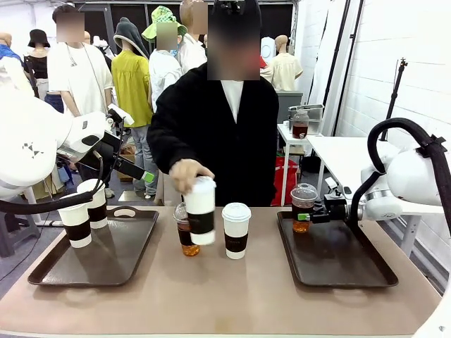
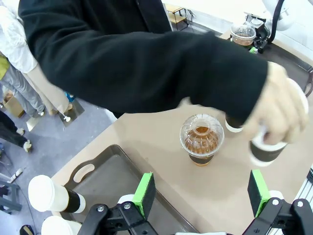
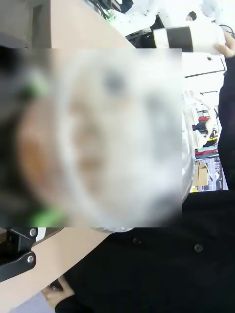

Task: Distribute the coffee onto the tray.
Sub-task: Pick up one iced Americano and place it on the right Handle tray.

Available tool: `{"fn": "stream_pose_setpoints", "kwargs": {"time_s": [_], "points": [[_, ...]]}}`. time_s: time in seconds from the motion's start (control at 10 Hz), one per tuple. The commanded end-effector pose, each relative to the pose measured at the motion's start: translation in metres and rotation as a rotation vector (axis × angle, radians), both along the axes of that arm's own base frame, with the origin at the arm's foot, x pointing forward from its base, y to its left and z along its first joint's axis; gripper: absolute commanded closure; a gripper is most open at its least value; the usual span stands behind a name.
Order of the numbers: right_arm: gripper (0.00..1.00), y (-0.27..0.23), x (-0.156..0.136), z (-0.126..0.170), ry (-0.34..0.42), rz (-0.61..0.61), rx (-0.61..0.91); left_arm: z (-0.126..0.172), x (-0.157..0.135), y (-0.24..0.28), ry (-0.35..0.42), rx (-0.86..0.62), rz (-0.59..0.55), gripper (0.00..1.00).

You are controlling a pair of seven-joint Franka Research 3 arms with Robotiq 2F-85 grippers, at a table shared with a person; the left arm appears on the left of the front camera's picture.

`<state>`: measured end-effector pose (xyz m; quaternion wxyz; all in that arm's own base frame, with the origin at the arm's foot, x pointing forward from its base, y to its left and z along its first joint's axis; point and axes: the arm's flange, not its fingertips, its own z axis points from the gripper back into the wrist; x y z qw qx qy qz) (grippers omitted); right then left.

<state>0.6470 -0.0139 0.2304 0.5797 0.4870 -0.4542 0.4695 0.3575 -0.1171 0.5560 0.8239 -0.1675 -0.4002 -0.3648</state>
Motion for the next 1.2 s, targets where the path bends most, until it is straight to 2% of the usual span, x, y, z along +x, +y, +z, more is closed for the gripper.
{"fn": "stream_pose_setpoints", "kwargs": {"time_s": [0.0, 0.4, 1.1], "points": [[0.0, 0.004, -0.002, 0.006, 0.026, -0.014, 0.019, 0.0, 0.0, 0.002, 0.009, -0.005, -0.007, 0.0], [0.0, -0.001, -0.016, 0.008, 0.044, -0.05, 0.012, 0.0, 0.0, 0.002, 0.009, -0.005, -0.007, 0.0], [0.0, -0.037, -0.06, -0.001, 0.068, -0.187, 0.015, 0.0, 0.0, 0.002, 0.009, -0.005, -0.007, 0.0]]}}
